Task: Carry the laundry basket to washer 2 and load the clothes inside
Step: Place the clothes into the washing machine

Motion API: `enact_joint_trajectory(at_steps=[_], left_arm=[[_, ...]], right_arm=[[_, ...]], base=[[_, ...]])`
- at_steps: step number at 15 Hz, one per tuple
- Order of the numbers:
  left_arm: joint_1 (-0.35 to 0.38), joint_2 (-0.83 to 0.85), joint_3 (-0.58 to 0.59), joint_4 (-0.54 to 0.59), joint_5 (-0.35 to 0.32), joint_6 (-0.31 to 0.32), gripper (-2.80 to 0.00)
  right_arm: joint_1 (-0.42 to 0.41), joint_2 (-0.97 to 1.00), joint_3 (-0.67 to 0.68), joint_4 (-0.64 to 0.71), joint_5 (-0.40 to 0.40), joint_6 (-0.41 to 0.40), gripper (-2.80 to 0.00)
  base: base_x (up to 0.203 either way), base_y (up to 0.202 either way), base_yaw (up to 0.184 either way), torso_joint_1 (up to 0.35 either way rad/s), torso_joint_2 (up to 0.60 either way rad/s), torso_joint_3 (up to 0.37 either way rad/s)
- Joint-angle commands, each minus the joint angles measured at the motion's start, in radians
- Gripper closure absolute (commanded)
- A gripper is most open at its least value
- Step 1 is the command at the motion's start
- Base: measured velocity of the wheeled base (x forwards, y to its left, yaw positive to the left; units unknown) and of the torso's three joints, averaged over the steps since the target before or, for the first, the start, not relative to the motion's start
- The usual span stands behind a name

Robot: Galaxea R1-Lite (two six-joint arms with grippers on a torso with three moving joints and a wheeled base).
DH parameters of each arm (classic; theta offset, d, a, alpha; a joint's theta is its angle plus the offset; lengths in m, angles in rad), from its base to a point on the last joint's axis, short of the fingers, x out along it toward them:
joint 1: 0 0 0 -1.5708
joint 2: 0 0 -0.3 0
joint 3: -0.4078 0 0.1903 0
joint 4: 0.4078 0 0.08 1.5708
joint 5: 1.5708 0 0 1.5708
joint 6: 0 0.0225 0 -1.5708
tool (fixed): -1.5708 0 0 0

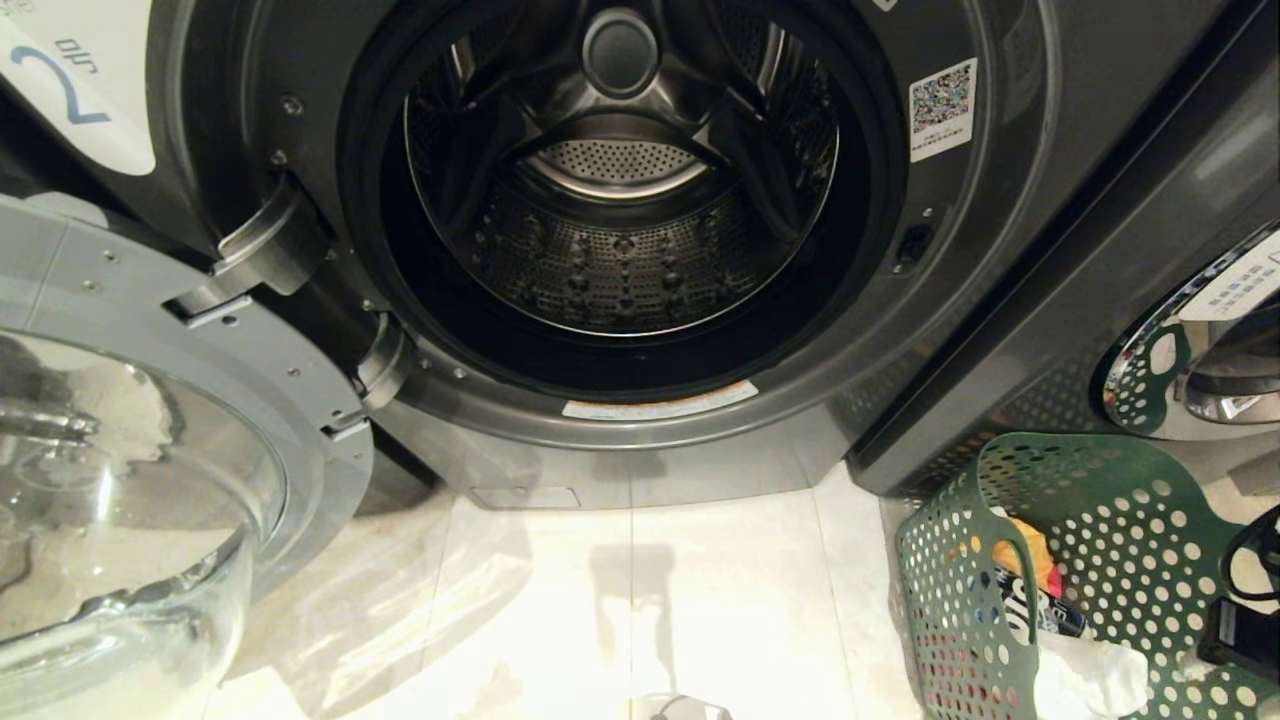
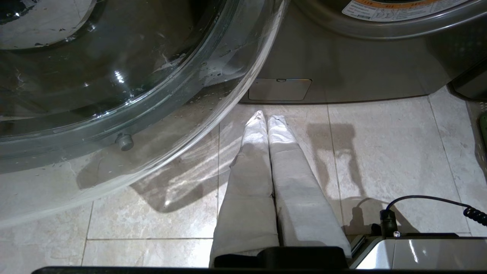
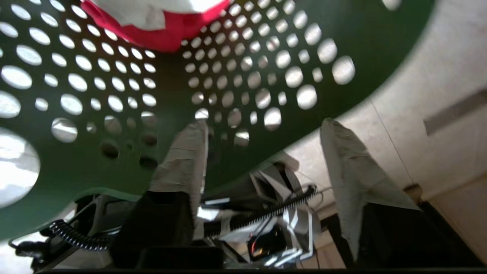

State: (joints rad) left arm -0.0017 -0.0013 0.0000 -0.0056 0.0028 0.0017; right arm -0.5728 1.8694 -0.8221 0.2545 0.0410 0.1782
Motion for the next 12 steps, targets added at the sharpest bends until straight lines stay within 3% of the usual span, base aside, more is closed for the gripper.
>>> enact_joint_trajectory(at_steps=[1,3,5,8,12], left_arm=[[0.000,0.000,0.000,-0.001,0.001,0.000,0.00],[0.000,0.000,0.000,-0.001,0.000,0.000,0.00],[0.000,0.000,0.000,-0.001,0.000,0.000,0.00],[0.000,0.000,0.000,-0.001,0.000,0.000,0.00],[0.000,0.000,0.000,-0.001,0.000,0.000,0.00]], right_arm=[[-0.090,0.208,-0.016,-0.112,0.123,-0.174,-2.80],[-0.139,0.301,-0.021,-0.191,0.278,-0.389,-2.80],[-0.150,0.358,-0.024,-0.245,0.335,-0.532,-2.80],[-0.104,0.376,0.001,-0.274,0.337,-0.635,-2.80],[-0.045,0.445,0.002,-0.345,0.301,-0.664,-2.80]], base=[[0.000,0.000,0.000,0.000,0.00,0.000],[0.000,0.000,0.000,0.000,0.00,0.000],[0.000,0.000,0.000,0.000,0.00,0.000],[0.000,0.000,0.000,0.000,0.00,0.000],[0.000,0.000,0.000,0.000,0.00,0.000]])
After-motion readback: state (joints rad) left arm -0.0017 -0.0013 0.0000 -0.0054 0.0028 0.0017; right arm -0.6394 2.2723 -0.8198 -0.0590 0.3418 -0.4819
